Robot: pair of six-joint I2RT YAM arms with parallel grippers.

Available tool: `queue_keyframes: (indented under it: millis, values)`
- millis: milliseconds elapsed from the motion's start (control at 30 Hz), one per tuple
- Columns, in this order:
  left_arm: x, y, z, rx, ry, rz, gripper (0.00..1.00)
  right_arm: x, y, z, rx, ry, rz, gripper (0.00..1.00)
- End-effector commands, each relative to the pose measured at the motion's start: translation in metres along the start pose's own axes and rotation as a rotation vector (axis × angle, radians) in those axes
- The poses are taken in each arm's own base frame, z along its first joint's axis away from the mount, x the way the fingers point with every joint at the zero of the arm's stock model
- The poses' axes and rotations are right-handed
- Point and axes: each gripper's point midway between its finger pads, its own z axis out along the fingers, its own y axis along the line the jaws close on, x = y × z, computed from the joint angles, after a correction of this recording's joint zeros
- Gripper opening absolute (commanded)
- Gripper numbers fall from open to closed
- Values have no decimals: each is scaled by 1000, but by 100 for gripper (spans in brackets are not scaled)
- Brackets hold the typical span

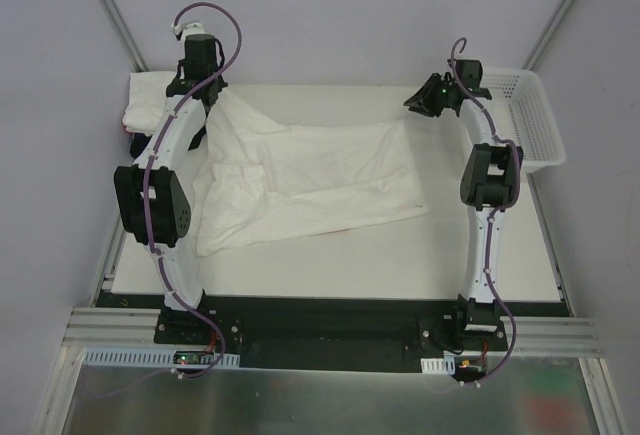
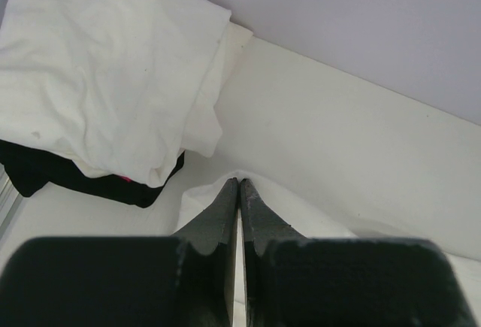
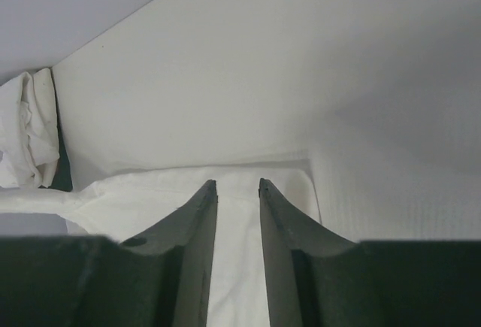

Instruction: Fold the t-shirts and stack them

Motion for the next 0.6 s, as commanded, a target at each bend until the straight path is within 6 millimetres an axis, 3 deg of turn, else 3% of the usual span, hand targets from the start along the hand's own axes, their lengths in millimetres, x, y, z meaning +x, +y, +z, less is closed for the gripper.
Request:
queue_keyframes:
  millis: [0,333,567]
  values:
    - [-37,-4,-27,22,-92,-20,0,-24,11,-19,-26,-51,-11,26]
    - [-32,-8,-21,25,-81,-19,0,18,-2,-14,-3,26,18,19]
    - [-31,-16,-19,41,-80,-17,0,17,-1,-8,-6,19,20,21]
